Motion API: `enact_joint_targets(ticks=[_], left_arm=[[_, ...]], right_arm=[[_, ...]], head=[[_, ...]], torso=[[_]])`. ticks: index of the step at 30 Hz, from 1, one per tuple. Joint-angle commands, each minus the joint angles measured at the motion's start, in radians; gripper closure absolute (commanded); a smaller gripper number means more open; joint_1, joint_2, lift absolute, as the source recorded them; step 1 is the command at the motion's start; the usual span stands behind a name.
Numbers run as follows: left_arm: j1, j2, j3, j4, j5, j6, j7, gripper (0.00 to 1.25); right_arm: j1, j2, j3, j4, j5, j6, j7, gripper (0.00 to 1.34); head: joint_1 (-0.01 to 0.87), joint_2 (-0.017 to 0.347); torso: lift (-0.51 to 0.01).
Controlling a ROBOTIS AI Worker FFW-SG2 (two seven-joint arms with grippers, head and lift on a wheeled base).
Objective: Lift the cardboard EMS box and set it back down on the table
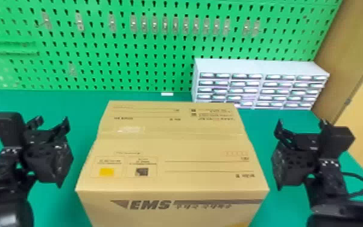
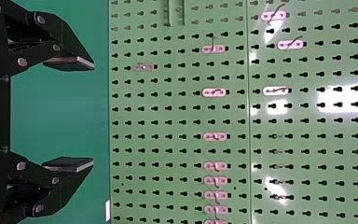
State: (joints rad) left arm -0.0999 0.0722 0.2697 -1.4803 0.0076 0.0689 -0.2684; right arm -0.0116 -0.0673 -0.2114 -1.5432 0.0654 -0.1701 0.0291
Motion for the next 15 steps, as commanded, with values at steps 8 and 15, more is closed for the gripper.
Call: enact_joint_targets(ticks=[8, 15], left_arm=[[-0.001, 0.001, 0.0, 0.0, -0.001, 0.0, 0.0, 0.52], [-0.001, 0.0, -0.001, 0.0, -0.001, 0.0, 0.0, 0.52]], right_arm=[[-0.001, 0.004, -0.006, 0.0, 0.016, -0.003, 0.0, 0.08], [-0.001, 0.006, -0.011, 0.0, 0.024, -0.002, -0.002, 0.08]], head=[[0.678, -0.014], [0.678, -0.014]], torso=[[0.006], [-0.011]])
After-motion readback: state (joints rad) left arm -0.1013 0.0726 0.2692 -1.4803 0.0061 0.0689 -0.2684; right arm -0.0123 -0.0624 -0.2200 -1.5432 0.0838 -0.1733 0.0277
